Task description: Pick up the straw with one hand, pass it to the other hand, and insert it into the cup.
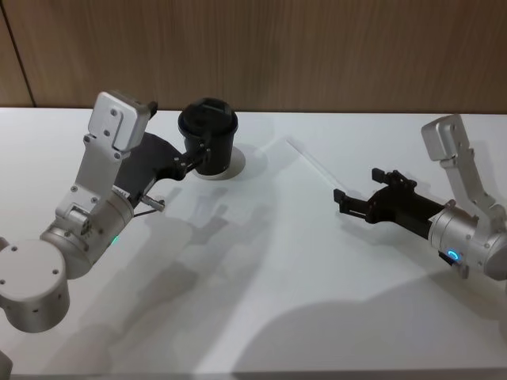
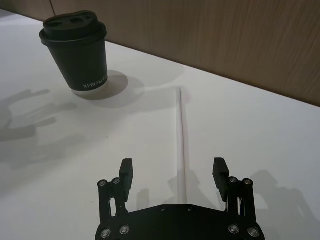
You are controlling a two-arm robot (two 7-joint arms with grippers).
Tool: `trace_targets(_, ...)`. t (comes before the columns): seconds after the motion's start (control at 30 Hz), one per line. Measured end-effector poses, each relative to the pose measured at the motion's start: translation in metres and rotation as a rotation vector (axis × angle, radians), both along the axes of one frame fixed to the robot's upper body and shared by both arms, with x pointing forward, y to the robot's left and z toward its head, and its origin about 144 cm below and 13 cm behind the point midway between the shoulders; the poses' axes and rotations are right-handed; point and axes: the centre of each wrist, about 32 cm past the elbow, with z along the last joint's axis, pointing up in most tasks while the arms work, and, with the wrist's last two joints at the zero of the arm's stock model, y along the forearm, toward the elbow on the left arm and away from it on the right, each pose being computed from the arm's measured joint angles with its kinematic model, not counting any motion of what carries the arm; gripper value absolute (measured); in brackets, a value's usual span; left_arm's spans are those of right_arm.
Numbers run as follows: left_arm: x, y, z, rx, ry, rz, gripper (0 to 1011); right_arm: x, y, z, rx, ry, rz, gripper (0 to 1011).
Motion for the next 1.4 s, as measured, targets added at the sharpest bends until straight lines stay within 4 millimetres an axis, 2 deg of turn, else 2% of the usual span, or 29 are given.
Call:
trace_targets(0.6,0.0,0.0,0.0,0.0,0.0,0.0,1000,0.006,-0.006,-0.015,-0.005,0.031,-0.004,1001)
trace_targets(1.4,0.0,0.0,0.0,0.0,0.0,0.0,1000,0.011,-0.015,-0.022,-0.002,0.041,-0.011,1001)
